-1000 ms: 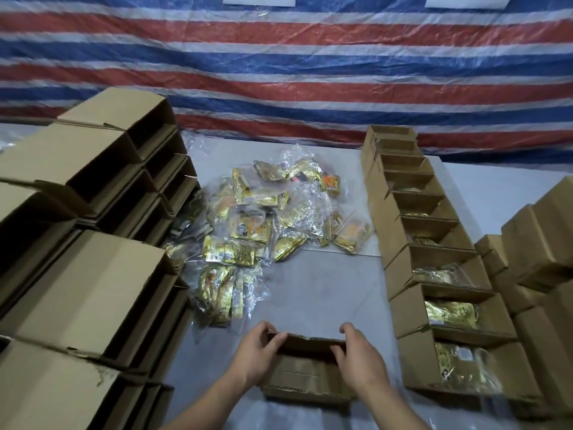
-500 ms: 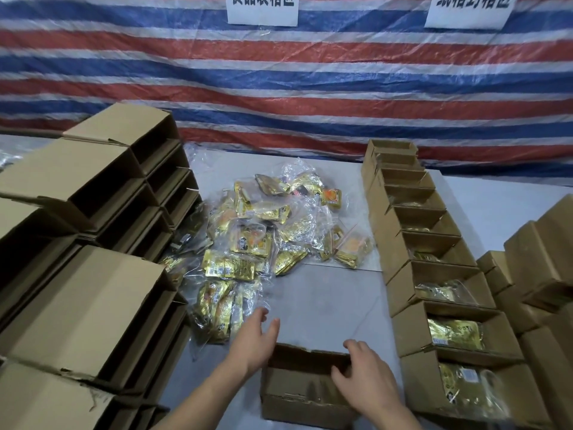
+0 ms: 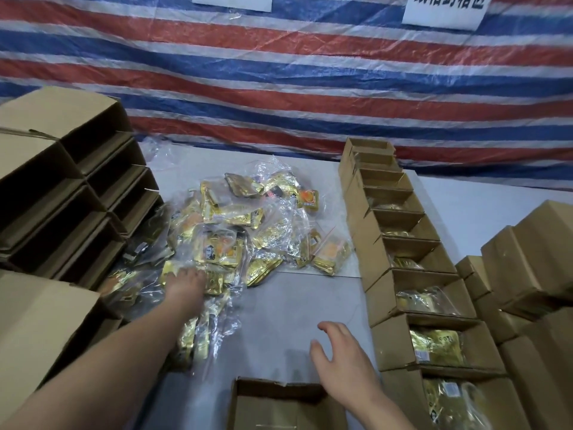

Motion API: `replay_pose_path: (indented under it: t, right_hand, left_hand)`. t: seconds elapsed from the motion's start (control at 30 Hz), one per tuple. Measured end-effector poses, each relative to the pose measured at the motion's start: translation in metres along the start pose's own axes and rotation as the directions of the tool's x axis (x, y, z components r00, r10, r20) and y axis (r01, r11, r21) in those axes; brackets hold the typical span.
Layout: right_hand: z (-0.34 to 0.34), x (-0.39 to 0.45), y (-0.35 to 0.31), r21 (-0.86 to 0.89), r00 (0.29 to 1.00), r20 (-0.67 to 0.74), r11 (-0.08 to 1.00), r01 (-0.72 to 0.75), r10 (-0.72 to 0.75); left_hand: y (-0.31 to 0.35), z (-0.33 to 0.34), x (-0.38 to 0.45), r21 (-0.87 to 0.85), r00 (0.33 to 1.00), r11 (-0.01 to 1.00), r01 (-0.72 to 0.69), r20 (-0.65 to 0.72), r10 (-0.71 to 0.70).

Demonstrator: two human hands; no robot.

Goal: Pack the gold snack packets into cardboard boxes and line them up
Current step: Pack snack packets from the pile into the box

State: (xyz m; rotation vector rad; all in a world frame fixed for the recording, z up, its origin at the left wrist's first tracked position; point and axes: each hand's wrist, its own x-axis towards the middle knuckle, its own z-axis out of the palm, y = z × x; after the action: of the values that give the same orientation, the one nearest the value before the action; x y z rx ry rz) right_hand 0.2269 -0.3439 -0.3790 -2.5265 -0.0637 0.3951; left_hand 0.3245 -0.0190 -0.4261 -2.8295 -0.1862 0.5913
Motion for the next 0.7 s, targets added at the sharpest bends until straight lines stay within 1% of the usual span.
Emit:
replay_pose_path:
  t: [0.1,0.23,0.37,0.47,0.53,0.6,0.63,0.67,0.7]
  right_hand:
    - [0.000,0.004,0.004,0.057,0.999,-0.019,0.997,-0.048,0.049]
    - [0.001,0.004,0.009,0.084,0.994,-0.040,0.992,-0.098,0.101]
    - [-0.001,0.006,0.008,0.107,0.990,-0.044,0.986,-0.131,0.136]
    - [-0.005,0.007,-0.001,0.153,0.988,-0.027,0.977,-0.146,0.152]
    - [-0.008,0.009,-0.010,0.216,0.987,-0.023,0.965,-0.151,0.160]
    - [-0.012,0.012,-0.027,0.345,0.983,-0.031,0.925,-0.158,0.179]
    - [-0.015,0.014,-0.038,0.446,0.981,-0.022,0.880,-0.163,0.193]
    - [-0.020,0.016,-0.051,0.564,0.980,0.010,0.809,-0.169,0.198]
    - [-0.024,0.017,-0.061,0.682,0.982,0.043,0.713,-0.163,0.183]
  left_hand:
    - [-0.001,0.006,0.024,0.005,1.000,1.000,0.015,-0.021,-0.015]
    - [0.005,0.005,0.044,0.085,0.998,0.996,0.000,-0.070,0.006]
    - [0.009,-0.005,0.040,0.147,0.995,0.988,-0.036,-0.091,0.050]
    - [0.006,-0.024,0.022,0.104,0.997,0.993,-0.047,-0.060,0.054]
    - [0.005,-0.048,0.004,-0.010,0.999,1.000,-0.016,-0.036,0.016]
    - [0.007,-0.079,-0.015,-0.221,0.995,0.975,-0.014,-0.100,-0.008]
    - [0.010,-0.095,-0.027,-0.358,0.990,0.932,-0.050,-0.144,-0.002]
    - [0.014,-0.111,-0.041,-0.500,0.983,0.860,-0.104,-0.184,0.012]
    - [0.019,-0.126,-0.055,-0.627,0.977,0.763,-0.157,-0.212,0.028]
